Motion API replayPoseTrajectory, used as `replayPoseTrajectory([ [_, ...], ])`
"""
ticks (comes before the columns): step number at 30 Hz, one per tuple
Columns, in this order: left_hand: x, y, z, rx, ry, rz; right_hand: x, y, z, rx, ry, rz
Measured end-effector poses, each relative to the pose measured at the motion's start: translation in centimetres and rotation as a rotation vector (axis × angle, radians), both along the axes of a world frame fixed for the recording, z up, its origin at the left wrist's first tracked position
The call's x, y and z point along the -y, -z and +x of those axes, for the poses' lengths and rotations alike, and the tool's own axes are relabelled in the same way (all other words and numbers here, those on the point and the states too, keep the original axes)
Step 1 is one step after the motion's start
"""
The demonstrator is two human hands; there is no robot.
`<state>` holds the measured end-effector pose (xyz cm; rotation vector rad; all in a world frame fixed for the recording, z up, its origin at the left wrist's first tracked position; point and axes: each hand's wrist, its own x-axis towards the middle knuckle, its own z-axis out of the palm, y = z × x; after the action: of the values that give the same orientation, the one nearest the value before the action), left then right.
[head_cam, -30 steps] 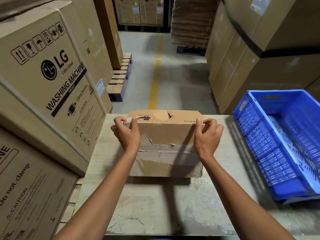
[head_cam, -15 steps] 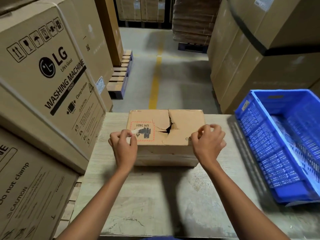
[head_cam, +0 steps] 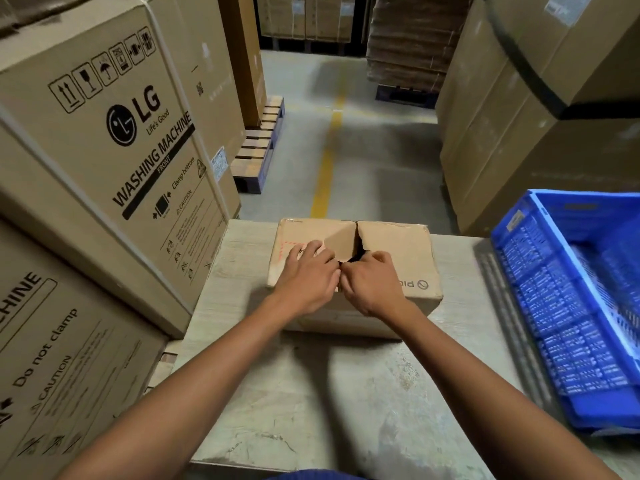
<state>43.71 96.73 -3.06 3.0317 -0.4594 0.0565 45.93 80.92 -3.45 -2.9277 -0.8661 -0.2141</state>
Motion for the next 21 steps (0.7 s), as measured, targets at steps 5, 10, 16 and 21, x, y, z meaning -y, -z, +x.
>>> replayPoseTrajectory([
  [5, 0.6, 0.0, -0.6, 0.128, -0.024, 0.016, -0.1, -0.8, -0.4, -0.049, 0.004, 0.001],
  [10, 0.0, 0.3, -0.8, 0.179, 0.015, -0.244, 0.2, 0.2, -1.8, -0.028, 0.027, 0.243],
  [16, -0.9, -1.0, 2.2, -0.013, -0.305, -0.231, -0.1, -0.3, 1.9, -0.012, 0.162, 0.306],
  [21, -0.7, -0.4, 4.3, -0.202, -0.531, -0.201, 0.1, -0.1, 3.2, -0.041, 0.159, 0.034],
])
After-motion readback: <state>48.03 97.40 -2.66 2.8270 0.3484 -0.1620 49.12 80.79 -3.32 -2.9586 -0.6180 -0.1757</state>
